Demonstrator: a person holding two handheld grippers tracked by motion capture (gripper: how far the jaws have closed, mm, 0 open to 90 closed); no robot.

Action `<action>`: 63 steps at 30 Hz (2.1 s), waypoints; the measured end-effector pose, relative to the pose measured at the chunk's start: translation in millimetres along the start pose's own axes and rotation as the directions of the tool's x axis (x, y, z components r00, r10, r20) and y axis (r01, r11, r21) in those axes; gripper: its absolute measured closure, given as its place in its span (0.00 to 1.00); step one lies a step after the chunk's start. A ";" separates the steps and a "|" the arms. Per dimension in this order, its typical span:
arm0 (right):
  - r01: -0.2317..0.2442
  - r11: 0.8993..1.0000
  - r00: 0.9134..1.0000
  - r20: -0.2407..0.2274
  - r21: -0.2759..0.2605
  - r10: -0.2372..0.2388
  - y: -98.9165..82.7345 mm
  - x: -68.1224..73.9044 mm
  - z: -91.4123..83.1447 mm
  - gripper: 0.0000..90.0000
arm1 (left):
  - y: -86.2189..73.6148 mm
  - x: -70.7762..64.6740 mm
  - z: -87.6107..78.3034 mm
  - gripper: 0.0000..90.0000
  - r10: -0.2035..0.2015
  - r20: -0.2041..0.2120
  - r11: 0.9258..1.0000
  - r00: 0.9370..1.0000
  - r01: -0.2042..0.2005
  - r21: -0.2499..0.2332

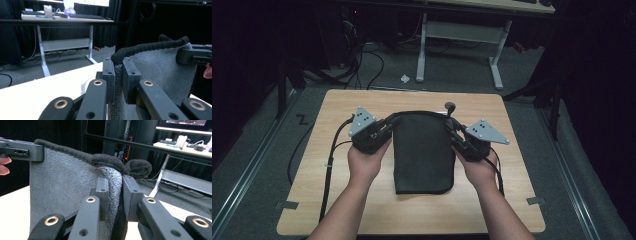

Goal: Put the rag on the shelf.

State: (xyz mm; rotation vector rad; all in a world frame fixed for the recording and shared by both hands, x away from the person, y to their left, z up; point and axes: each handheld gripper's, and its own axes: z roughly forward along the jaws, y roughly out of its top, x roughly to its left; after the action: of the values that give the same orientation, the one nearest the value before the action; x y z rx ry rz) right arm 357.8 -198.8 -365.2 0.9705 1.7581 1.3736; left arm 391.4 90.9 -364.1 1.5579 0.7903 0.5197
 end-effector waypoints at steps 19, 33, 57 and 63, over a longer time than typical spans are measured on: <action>0.018 0.996 1.000 0.018 -0.084 -0.016 36.6 -7.8 -2.2 0.86 | 37.9 5.8 4.5 0.92 0.036 0.018 0.995 0.999 -0.034 -0.093; 0.002 0.997 1.000 0.022 -0.078 0.000 45.3 -19.9 7.8 0.86 | 54.6 14.7 19.7 0.92 0.089 0.027 0.992 0.996 -0.086 -0.088; -0.056 0.998 0.998 0.011 -0.025 0.057 57.5 -73.9 84.2 0.86 | 63.6 58.0 91.7 0.91 0.085 -0.055 0.996 0.995 -0.087 -0.028; -0.037 0.999 0.999 0.018 0.021 0.037 49.7 -86.0 103.4 0.86 | 53.6 73.6 112.3 0.91 0.089 -0.049 0.996 0.995 -0.087 0.034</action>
State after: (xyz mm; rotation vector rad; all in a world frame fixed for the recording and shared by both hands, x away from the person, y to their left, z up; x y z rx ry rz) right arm 495.5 -218.7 -330.8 1.0282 1.7528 1.3676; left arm 531.6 69.0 -336.6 1.6200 0.7740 0.6149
